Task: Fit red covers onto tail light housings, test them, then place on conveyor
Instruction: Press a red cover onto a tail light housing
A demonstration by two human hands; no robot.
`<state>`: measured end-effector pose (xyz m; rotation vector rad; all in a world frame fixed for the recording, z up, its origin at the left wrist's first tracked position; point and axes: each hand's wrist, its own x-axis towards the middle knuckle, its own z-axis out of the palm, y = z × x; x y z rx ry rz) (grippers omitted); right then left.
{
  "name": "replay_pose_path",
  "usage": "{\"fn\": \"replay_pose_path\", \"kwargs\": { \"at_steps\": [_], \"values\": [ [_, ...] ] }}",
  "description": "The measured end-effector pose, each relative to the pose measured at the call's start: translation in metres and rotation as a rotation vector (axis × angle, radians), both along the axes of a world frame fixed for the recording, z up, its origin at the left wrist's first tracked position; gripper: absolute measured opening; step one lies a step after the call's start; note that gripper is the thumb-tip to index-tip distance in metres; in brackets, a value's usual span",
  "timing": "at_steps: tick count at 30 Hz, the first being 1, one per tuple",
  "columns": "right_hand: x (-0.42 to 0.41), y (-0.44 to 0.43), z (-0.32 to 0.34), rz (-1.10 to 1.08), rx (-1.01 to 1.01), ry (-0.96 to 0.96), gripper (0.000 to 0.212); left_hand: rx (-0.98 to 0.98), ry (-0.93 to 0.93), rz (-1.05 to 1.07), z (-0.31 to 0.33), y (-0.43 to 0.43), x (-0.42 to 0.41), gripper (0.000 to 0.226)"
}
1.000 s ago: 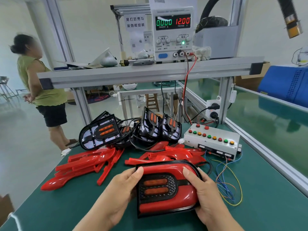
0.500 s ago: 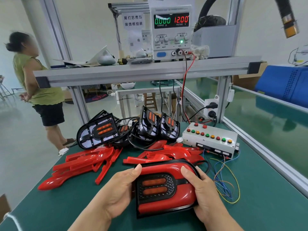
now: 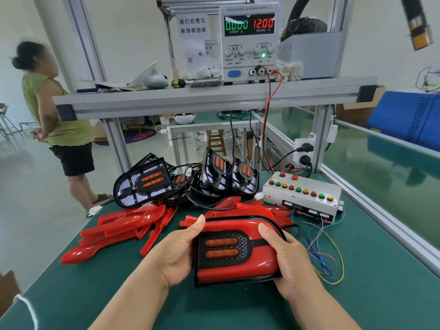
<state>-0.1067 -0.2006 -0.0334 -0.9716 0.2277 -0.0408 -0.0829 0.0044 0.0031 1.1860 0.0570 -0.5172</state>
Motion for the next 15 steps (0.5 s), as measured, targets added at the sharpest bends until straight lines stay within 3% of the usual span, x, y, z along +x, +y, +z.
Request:
{"fn": "replay_pose_path", "kwargs": {
  "at_steps": [13,15],
  "values": [
    [-0.002,-0.002,-0.015,0.003,0.079,0.023,0.022,0.03,0.079,0.039,-0.013,-0.005,-0.007,0.053],
    [-0.002,-0.002,-0.015,0.009,0.07,0.032,0.033,0.034,0.086,0.036,-0.013,-0.006,-0.008,0.054]
  ]
}}
